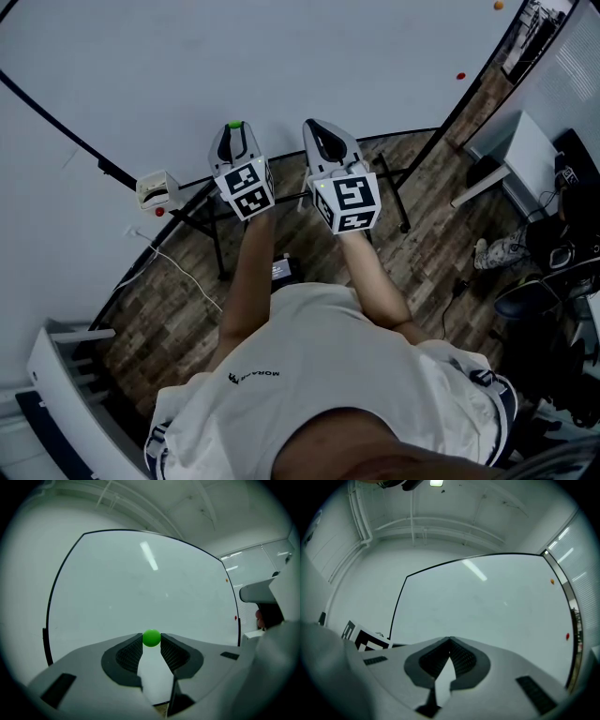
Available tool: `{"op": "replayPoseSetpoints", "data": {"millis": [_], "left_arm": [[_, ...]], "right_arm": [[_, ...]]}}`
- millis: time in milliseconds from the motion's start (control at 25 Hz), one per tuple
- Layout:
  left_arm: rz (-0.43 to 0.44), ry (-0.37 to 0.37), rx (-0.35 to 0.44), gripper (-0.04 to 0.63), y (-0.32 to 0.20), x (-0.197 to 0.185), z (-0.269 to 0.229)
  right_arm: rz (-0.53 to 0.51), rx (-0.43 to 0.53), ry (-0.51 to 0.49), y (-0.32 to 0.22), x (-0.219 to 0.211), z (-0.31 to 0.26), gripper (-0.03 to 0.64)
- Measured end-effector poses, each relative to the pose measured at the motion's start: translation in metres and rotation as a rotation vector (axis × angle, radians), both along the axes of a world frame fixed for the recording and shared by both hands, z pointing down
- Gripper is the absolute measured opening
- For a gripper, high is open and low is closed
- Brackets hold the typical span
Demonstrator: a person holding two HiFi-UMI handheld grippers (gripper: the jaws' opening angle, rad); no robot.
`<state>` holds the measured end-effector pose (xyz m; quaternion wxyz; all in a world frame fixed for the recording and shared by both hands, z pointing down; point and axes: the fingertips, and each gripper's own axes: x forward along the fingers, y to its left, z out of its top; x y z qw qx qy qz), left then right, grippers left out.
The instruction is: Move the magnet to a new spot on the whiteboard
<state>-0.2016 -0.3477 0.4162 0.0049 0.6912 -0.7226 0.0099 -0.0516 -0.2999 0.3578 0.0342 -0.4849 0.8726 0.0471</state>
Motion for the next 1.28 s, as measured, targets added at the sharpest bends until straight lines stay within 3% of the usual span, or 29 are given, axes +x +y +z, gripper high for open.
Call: {"op": "replayPoseSetpoints", "data": {"millis": [1280], "left_arm": [[-0.028, -0.041, -0.096, 0.121, -0.059, -0.022, 0.032]], "right_arm": [[0.014, 0.002, 0.012, -0.005, 0.007, -0.001, 0.014]]}}
